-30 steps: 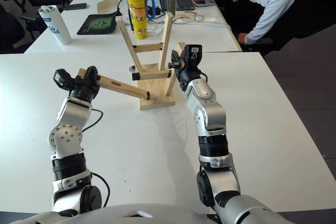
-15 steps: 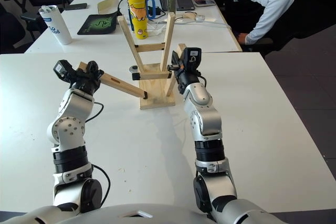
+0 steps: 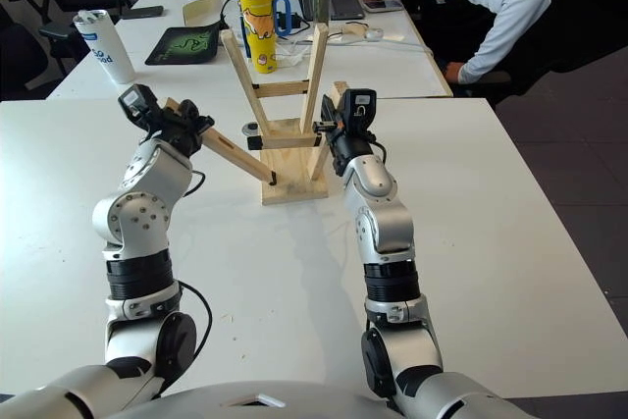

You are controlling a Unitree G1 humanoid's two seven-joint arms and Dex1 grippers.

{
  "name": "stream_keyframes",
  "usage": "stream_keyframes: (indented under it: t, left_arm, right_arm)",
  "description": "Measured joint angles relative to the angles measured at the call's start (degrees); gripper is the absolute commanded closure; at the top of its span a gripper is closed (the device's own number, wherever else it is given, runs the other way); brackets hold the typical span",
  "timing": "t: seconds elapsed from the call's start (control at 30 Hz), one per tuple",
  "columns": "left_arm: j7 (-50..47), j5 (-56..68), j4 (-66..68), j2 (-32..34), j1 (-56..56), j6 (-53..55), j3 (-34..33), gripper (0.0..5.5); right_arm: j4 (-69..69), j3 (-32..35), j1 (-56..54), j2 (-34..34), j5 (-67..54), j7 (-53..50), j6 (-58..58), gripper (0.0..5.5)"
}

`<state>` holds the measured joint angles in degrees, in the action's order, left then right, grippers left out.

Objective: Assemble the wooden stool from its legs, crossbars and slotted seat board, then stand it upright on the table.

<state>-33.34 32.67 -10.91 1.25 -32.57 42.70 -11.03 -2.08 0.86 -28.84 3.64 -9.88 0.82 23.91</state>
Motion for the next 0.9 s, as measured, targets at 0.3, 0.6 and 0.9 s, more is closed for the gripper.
stream_keyframes:
  t: [0.3,0.6,0.9]
  left_arm:
    - [0.52,-7.64,1.08,-2.41,-1.92,1.40,4.78,4.48]
    - [5.63,-13.86,-0.79,-2.41,-0.06,0.42,10.59,4.48]
    - [8.10,-15.92,-2.10,-3.04,1.25,0.46,11.28,4.48]
  right_arm:
    - [0.64,-0.10,0.00,-0.20,0.36,0.40,-0.89,4.47]
    - [0.83,3.41,-1.39,2.13,-2.07,-1.99,1.82,4.47]
    - [1.87,4.41,-3.14,2.15,-1.84,-1.75,3.79,4.47]
